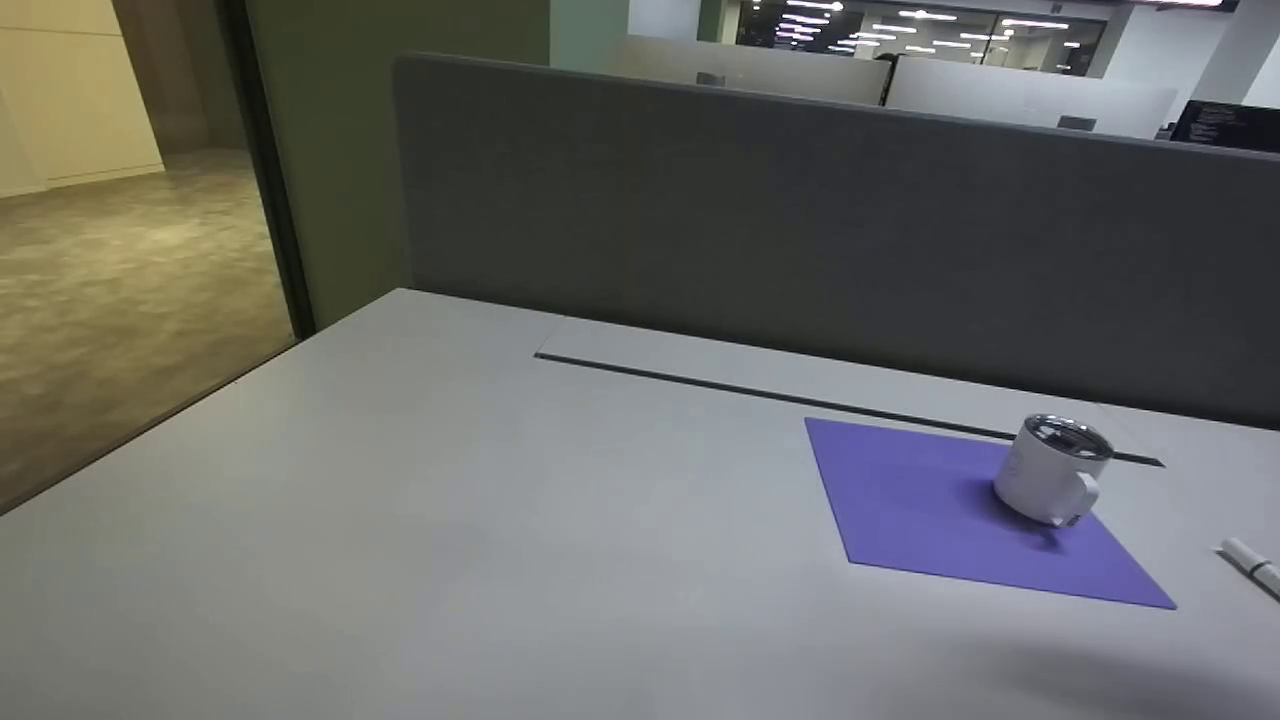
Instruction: Move the black object on top of the silver thing slightly to the right
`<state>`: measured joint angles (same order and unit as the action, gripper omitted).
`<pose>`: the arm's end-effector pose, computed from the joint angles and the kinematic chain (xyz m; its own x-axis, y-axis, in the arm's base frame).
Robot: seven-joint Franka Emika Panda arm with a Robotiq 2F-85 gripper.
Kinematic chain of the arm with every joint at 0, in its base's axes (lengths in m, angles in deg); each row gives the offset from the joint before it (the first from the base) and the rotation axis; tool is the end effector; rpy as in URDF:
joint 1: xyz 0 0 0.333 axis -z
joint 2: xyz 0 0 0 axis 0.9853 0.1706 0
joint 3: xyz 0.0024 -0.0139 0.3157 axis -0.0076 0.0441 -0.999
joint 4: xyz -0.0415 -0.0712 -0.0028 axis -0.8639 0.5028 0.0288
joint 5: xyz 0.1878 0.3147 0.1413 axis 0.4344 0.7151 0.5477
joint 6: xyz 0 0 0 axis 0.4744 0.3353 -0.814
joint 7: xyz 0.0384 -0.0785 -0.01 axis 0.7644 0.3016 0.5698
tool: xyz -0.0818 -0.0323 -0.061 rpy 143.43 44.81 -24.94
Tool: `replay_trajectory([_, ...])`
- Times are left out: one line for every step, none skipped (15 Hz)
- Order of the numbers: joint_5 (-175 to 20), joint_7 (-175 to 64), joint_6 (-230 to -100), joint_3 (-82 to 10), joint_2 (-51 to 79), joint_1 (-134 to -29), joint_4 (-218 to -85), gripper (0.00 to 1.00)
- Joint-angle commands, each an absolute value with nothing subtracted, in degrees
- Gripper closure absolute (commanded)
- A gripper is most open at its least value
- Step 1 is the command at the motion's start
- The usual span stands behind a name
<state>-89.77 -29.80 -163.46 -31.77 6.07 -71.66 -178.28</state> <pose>0.5528 -0.1704 0.3625 0.9685 0.2475 -0.0272 0.2470 -0.9408 0.2321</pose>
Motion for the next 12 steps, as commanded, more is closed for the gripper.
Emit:
replay_trajectory([-89.4, -29.8, -162.9, -32.0, 7.0, -71.3, -177.1, 0.0])
replay_trajectory([-89.3, -29.8, -162.6, -32.1, 7.4, -71.3, -176.6, 0.0])
replay_trajectory([-89.3, -29.8, -162.5, -32.1, 7.5, -71.3, -176.5, 0.0])
replay_trajectory([-89.3, -29.8, -162.4, -32.1, 7.5, -71.3, -176.4, 0.0])
replay_trajectory([-89.3, -29.8, -162.4, -32.1, 7.4, -71.3, -176.4, 0.0])
replay_trajectory([-89.3, -29.8, -162.4, -32.1, 7.4, -71.3, -176.4, 0.0])
replay_trajectory([-89.3, -29.8, -162.4, -32.1, 7.4, -71.3, -176.4, 0.0])
replay_trajectory([-89.3, -29.8, -162.4, -32.1, 7.4, -71.3, -176.4, 0.0])
replay_trajectory([-89.3, -29.8, -162.4, -32.1, 7.4, -71.3, -176.4, 0.0])
replay_trajectory([-89.3, -29.8, -162.4, -32.1, 7.4, -71.3, -176.4, 0.0])
replay_trajectory([-89.3, -29.8, -162.4, -32.1, 7.4, -71.3, -176.4, 0.0])
replay_trajectory([-90.0, -30.3, -158.8, -32.1, 9.1, -71.7, -173.8, 0.0])
